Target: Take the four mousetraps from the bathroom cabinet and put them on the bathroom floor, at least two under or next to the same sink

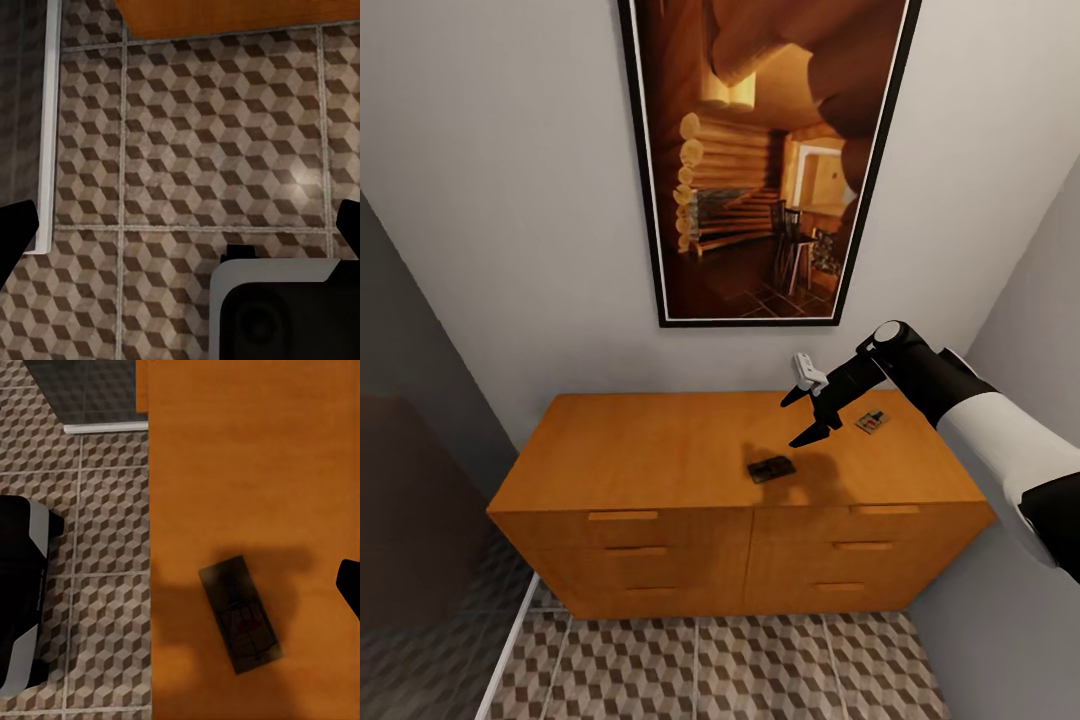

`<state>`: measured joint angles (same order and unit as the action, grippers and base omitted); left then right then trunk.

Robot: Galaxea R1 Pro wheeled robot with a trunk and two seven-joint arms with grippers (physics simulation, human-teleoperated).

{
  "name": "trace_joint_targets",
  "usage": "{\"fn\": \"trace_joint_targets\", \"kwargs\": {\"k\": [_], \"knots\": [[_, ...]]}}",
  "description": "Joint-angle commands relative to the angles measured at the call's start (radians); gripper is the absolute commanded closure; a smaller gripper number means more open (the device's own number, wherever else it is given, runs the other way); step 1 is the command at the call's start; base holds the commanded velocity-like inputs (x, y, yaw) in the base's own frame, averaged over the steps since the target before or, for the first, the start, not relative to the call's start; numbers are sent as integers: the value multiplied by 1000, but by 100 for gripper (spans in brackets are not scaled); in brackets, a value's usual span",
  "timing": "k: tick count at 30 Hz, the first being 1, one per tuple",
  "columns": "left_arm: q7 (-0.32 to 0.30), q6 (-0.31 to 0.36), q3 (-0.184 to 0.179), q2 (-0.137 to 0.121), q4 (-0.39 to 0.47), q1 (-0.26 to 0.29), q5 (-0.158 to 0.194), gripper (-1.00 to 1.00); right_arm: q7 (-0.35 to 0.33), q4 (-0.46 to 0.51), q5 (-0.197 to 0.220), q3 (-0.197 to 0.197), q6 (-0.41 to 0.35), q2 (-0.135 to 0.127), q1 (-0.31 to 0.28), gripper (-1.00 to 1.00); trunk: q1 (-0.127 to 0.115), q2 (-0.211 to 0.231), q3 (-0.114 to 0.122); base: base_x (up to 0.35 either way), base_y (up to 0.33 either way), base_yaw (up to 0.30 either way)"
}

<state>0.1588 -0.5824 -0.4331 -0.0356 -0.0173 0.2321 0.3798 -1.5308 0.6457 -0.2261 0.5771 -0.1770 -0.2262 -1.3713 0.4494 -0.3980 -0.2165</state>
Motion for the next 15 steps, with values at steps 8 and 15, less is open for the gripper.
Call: {"fn": "trace_joint_targets", "kwargs": {"k": [8, 15], "knots": [[5, -4, -9, 0, -2, 1, 2, -100, -3, -11, -1, 3, -8, 0, -1, -100, 1, -2, -7, 2, 1, 0], [5, -4, -9, 0, -2, 1, 2, -100, -3, -31, -1, 3, -6, 1, -1, -100, 1, -2, -16, 0, 0, 0]]}}
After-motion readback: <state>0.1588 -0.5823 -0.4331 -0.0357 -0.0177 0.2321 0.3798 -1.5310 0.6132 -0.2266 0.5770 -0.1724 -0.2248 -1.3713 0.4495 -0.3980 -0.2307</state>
